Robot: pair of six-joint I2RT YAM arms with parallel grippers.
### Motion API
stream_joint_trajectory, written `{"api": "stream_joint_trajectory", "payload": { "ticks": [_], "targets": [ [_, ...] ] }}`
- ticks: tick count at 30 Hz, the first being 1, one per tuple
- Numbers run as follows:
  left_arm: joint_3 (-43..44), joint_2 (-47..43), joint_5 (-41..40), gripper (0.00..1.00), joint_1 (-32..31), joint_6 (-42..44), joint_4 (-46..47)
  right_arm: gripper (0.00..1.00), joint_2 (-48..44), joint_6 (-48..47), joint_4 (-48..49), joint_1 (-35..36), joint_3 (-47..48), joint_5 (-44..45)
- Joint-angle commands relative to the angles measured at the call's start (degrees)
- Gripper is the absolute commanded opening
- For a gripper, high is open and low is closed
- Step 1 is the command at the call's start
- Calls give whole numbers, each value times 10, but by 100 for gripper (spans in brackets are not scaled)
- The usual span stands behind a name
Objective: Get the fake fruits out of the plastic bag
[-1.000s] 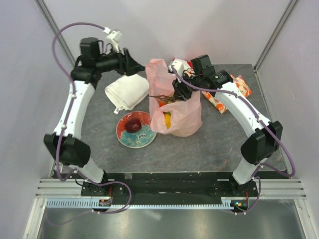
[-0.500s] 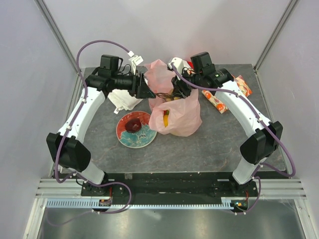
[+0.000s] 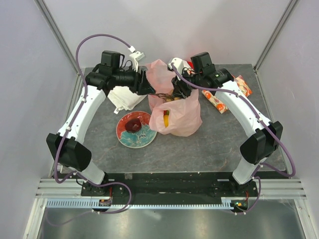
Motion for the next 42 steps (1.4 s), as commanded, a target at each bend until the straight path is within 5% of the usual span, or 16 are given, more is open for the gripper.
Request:
{"api": "stream_joint_trajectory", "payload": {
  "ticks": [1,18,21,23,24,25,26,29,35,42],
  "targets": [
    [24,-16,-20,59,5,49,-2,28,-11,-8,3,0,2,-18],
    [22,41,-23,57,-43,72,-28,28,-9,-2,4,0,9,-31],
    [23,41,-22,44,-49,76,-30,28,-9,-2,5,0,5,-27],
    [26,43,-24,7,-51,85,-34,29,-9,-2,7,0,-1,-22],
    [26,41,-29,2,-52,90,-40,30,-9,-2,7,0,-7,-16],
    [28,41,-30,2,-52,92,-43,32,-9,0,8,-1,-12,-4],
    [34,39,-32,2,-51,94,-43,48,-7,3,11,-2,-19,35],
    [62,27,-42,2,-51,101,-44,72,12,35,17,-30,-34,87],
    [155,19,-40,2,-43,93,-44,98,95,74,-57,-141,34,-30],
    [180,-15,-53,2,-7,86,-58,98,122,76,-61,-175,24,-1]
  ]
}}
